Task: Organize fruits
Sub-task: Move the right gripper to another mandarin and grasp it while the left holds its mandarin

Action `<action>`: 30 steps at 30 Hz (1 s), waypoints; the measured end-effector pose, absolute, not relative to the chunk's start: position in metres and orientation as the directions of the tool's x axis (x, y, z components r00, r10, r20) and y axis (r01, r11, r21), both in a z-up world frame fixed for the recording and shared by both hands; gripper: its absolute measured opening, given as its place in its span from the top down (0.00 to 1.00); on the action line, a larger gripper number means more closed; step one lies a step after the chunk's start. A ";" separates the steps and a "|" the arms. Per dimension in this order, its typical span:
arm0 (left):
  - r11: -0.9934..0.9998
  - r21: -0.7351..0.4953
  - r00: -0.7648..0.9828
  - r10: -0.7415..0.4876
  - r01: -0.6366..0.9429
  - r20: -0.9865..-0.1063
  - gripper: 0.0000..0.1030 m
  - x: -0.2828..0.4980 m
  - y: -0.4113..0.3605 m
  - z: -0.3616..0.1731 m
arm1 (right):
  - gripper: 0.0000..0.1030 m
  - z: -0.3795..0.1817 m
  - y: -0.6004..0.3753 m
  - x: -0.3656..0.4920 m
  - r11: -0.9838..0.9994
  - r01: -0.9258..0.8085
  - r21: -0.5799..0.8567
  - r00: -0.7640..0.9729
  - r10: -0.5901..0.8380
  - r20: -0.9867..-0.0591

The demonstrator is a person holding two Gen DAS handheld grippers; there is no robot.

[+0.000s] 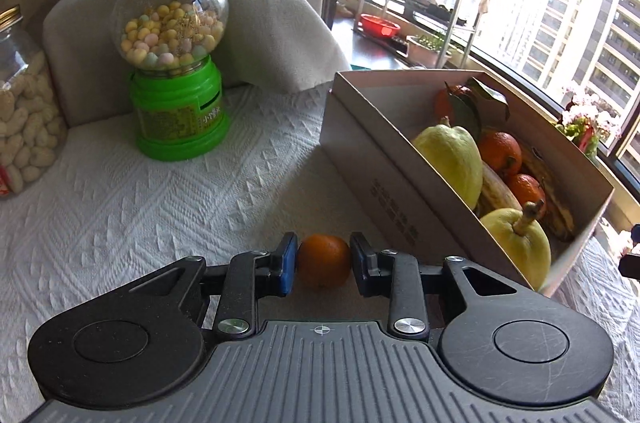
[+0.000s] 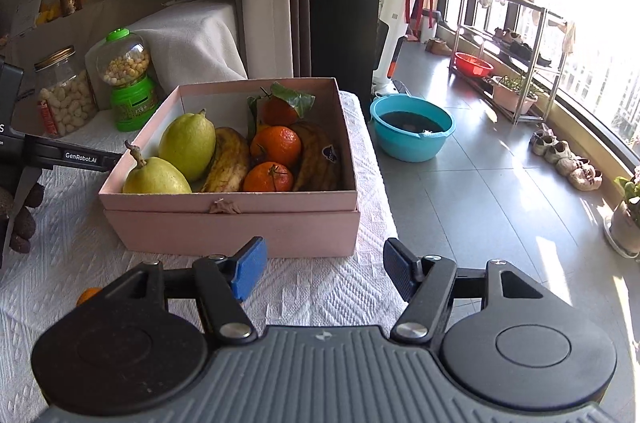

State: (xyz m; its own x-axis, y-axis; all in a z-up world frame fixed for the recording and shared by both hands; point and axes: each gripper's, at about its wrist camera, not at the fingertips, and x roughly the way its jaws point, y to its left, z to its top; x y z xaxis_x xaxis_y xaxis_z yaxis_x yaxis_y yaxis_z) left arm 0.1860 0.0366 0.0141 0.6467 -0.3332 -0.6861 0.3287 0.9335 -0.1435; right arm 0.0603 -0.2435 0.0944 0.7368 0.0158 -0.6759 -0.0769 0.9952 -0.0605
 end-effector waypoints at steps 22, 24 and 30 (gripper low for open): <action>0.871 -0.359 0.564 -0.490 0.335 -0.665 0.68 0.089 0.021 0.008 | 0.70 0.070 -0.146 0.018 0.908 -0.401 0.121 0.610 0.363 -0.704; 0.863 -0.365 0.553 -0.504 0.349 -0.664 0.68 0.089 0.015 0.007 | 0.73 0.076 -0.153 0.015 0.930 -0.364 0.055 0.660 0.299 -0.689; 0.839 -0.363 0.522 -0.538 0.405 -0.662 0.68 0.087 -0.009 0.006 | 0.73 0.079 -0.207 0.024 0.988 -0.157 -0.015 0.708 0.102 -0.699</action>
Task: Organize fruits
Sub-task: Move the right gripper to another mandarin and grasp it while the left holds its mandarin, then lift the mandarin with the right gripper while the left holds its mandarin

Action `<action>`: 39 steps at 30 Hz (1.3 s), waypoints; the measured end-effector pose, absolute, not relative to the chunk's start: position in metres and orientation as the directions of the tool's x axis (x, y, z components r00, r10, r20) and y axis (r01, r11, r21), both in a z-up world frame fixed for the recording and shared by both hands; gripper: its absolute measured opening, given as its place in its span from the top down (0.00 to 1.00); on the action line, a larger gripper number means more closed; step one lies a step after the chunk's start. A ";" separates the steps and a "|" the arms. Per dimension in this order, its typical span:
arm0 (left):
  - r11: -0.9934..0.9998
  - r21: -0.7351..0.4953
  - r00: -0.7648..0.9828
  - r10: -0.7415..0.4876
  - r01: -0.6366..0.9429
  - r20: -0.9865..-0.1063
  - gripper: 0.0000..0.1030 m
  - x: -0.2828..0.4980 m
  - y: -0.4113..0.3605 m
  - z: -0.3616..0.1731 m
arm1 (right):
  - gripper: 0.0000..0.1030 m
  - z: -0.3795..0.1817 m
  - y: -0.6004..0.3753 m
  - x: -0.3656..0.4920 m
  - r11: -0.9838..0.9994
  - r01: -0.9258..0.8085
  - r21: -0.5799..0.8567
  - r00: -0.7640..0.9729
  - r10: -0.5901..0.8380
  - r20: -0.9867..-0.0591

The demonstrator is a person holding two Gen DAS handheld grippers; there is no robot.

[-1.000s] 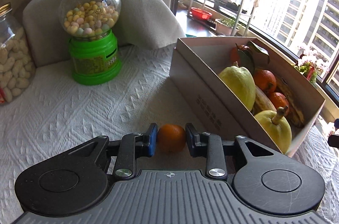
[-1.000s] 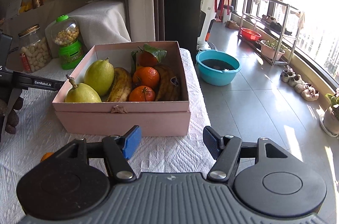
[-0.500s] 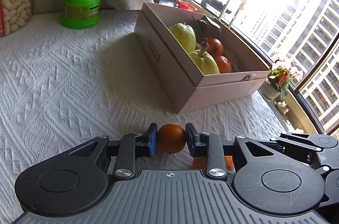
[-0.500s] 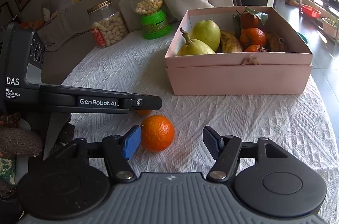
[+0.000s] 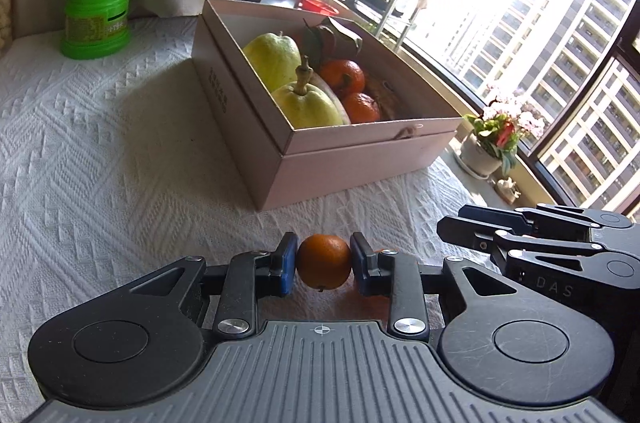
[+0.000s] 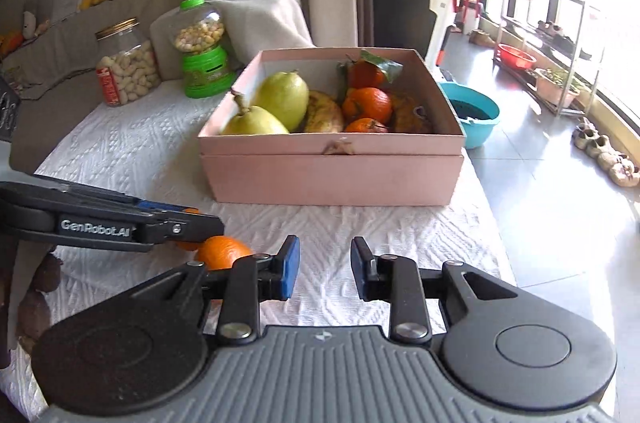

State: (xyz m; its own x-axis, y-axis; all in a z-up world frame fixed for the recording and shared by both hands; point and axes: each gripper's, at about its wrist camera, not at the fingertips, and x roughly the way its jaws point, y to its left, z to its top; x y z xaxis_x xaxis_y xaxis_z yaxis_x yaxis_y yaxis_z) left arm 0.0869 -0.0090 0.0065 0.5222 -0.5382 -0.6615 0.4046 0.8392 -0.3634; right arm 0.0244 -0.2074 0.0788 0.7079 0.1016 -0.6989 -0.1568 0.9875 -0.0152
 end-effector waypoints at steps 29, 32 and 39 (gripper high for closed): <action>0.859 -0.257 0.555 -0.488 0.443 -0.674 0.68 0.078 -0.020 0.015 | 0.39 0.072 -0.181 0.007 0.944 -0.327 0.051 0.653 0.265 -0.710; 0.854 -0.270 0.551 -0.499 0.445 -0.669 0.68 0.077 -0.020 0.013 | 0.45 0.070 -0.177 0.004 0.929 -0.365 0.055 0.637 0.293 -0.713; 0.838 -0.310 0.553 -0.534 0.450 -0.640 0.68 0.074 -0.020 0.015 | 0.75 0.078 -0.191 -0.004 0.912 -0.395 0.108 0.616 0.350 -0.706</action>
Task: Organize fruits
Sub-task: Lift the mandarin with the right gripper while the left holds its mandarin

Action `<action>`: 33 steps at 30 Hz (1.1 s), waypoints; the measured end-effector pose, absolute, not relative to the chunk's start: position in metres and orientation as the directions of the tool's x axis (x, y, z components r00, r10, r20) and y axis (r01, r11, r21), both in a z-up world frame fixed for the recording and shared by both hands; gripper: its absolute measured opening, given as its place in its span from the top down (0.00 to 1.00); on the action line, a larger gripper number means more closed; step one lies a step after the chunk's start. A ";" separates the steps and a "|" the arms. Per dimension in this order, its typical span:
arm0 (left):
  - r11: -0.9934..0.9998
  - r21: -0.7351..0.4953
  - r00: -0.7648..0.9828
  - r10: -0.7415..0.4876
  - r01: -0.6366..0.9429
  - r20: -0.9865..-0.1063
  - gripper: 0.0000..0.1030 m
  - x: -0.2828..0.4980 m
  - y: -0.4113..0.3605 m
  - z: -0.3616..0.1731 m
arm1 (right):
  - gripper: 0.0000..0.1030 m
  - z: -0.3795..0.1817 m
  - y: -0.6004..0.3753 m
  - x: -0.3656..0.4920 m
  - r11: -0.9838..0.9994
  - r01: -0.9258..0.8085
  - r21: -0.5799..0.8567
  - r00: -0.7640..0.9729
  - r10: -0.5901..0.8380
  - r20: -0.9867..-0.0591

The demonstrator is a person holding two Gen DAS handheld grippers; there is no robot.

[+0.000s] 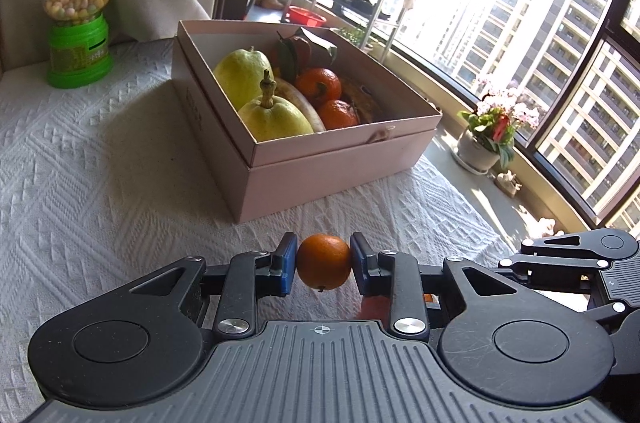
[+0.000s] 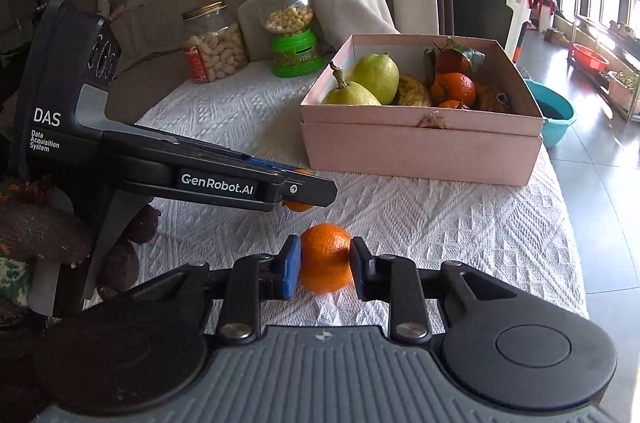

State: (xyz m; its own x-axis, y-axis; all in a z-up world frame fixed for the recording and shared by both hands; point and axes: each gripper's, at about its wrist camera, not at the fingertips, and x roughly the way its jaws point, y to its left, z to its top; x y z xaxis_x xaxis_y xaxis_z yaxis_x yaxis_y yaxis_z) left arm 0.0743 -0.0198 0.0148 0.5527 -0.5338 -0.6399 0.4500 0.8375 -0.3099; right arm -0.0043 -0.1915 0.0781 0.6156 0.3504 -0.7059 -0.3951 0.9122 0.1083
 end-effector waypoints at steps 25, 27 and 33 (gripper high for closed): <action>0.803 -0.140 0.528 -0.500 0.579 -0.686 0.66 0.056 -0.069 0.003 | 0.63 0.060 -0.238 0.007 0.979 -0.092 -0.184 0.744 -0.055 -0.665; 0.805 -0.138 0.526 -0.496 0.578 -0.692 0.66 0.056 -0.067 0.005 | 0.61 0.058 -0.236 0.006 0.974 -0.092 -0.206 0.750 -0.068 -0.658; 0.808 -0.137 0.518 -0.487 0.572 -0.703 0.65 0.054 -0.064 0.005 | 0.54 0.064 -0.242 0.001 0.987 -0.110 -0.113 0.753 0.009 -0.658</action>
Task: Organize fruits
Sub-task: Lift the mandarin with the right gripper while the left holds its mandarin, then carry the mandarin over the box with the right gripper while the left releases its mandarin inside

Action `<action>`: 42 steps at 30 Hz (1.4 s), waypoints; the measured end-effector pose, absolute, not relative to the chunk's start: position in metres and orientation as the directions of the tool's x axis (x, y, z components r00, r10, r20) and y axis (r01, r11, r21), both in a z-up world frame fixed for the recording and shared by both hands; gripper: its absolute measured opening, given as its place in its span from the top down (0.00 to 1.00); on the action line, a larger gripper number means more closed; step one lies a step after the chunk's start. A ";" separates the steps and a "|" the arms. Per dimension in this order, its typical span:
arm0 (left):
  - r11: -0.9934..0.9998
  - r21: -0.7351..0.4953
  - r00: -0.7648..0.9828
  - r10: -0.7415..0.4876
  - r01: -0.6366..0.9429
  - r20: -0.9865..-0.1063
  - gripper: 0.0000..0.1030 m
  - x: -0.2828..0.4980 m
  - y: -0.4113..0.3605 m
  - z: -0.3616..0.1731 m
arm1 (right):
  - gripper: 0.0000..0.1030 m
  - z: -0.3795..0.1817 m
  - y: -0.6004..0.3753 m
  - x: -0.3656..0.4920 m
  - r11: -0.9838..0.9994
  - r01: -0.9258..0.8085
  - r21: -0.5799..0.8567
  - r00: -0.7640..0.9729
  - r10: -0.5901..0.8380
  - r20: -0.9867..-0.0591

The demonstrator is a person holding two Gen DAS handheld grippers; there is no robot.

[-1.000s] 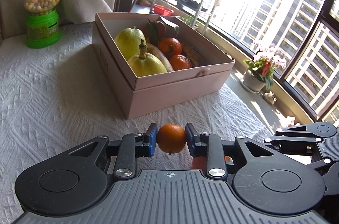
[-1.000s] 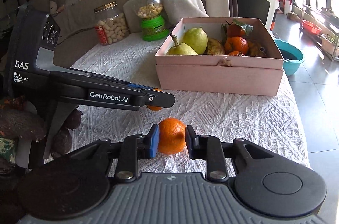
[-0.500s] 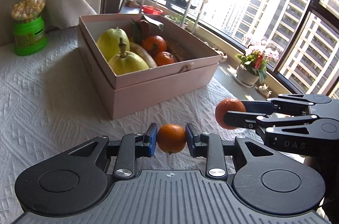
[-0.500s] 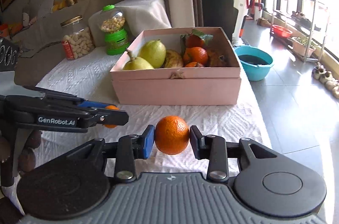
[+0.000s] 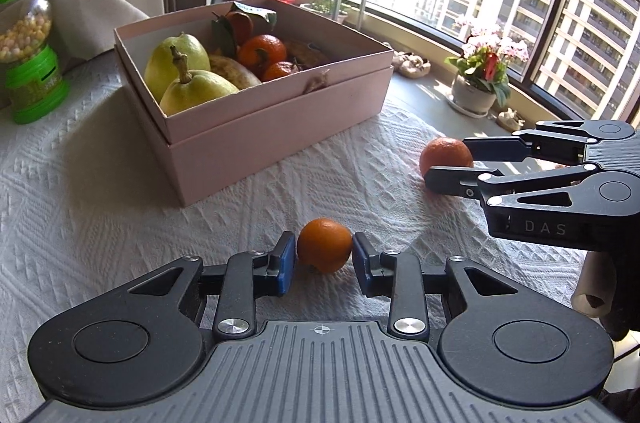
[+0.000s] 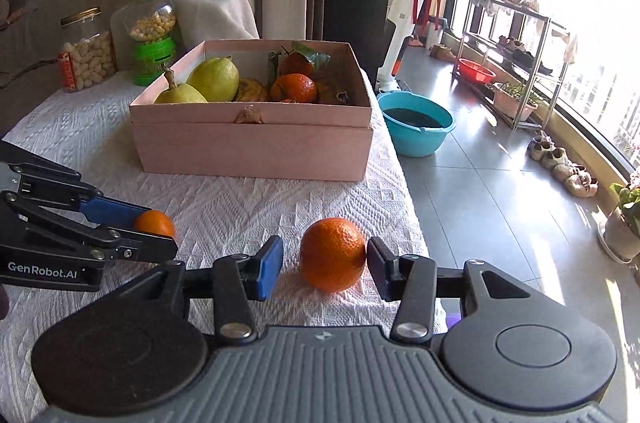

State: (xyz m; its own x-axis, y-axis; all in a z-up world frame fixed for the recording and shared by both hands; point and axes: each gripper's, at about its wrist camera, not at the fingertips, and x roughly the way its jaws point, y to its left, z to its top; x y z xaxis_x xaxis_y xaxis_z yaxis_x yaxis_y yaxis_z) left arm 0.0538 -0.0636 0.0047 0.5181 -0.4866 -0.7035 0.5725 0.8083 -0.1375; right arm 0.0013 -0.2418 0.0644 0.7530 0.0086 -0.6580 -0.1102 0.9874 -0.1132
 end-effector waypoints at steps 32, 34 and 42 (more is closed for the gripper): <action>0.797 -0.137 0.528 -0.506 0.588 -0.682 0.67 0.050 -0.065 0.023 | 0.63 0.071 -0.252 0.011 0.975 -0.194 0.110 0.701 0.216 -0.680; 0.803 -0.159 0.569 -0.532 0.574 -0.627 0.67 0.055 -0.053 0.046 | 0.64 0.078 -0.260 0.009 0.973 -0.179 0.144 0.712 0.229 -0.663; 0.880 -0.174 0.763 -0.470 0.441 -0.443 0.67 0.150 -0.026 0.123 | 0.64 0.141 -0.271 0.018 0.974 -0.189 0.127 0.823 0.228 -0.520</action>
